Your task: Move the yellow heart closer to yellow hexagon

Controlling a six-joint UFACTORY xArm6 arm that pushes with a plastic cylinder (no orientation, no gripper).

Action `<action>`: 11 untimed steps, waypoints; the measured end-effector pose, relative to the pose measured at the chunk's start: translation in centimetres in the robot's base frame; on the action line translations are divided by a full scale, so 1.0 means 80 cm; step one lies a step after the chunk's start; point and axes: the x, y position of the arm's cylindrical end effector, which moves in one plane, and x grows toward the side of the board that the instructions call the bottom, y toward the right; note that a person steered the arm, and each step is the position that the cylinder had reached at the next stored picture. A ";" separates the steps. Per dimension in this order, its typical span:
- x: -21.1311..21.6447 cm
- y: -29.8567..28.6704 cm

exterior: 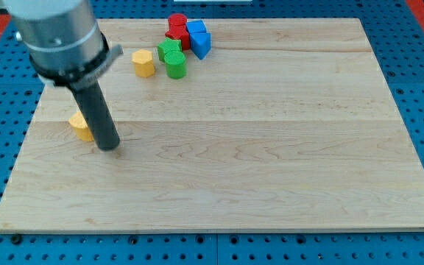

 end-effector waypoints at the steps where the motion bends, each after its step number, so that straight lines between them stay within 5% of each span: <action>1: 0.007 -0.084; 4: -0.133 -0.049; 6: -0.076 -0.058; 8: -0.114 0.060; 11: -0.194 0.077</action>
